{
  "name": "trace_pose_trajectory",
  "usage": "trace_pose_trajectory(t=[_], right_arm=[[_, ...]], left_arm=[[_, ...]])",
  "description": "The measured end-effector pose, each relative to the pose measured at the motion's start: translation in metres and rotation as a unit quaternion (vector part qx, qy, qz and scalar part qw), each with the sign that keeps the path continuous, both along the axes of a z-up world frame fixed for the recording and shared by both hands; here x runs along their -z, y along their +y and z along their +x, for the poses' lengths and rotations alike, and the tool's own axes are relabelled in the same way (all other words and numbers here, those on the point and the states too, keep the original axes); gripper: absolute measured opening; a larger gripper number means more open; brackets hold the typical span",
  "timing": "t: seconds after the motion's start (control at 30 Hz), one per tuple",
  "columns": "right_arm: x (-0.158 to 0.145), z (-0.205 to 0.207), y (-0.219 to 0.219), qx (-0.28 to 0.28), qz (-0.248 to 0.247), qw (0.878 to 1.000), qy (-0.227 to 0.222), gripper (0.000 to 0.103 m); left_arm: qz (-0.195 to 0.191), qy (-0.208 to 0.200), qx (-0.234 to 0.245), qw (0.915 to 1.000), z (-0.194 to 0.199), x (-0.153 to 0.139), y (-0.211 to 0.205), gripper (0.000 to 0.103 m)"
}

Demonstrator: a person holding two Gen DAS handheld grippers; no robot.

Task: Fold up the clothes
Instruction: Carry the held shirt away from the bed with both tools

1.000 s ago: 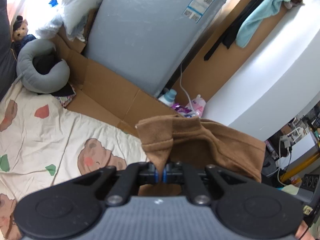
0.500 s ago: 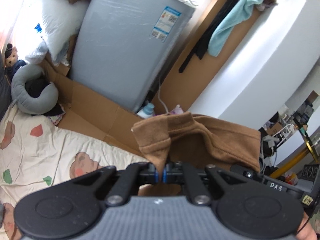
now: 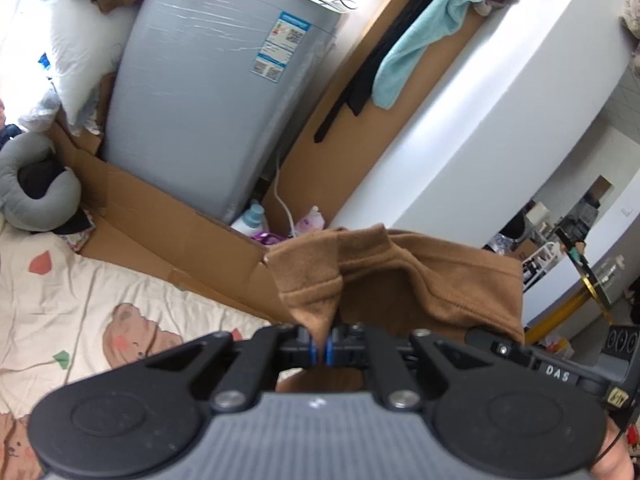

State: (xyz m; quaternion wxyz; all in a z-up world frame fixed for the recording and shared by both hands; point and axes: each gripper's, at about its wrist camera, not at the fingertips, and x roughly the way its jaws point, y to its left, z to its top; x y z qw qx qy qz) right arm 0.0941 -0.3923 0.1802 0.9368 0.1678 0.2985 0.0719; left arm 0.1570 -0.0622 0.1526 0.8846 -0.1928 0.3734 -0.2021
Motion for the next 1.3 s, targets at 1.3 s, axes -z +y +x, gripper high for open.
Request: trace_pose_trajectory(t=[1.3], right_arm=[[0.059,-0.114,-0.142,0.127,-0.027,0.992,0.010,0.015]], left_arm=[[-0.070,0.027,0.222,0.9722,0.045,0.087,-0.155,0.005]])
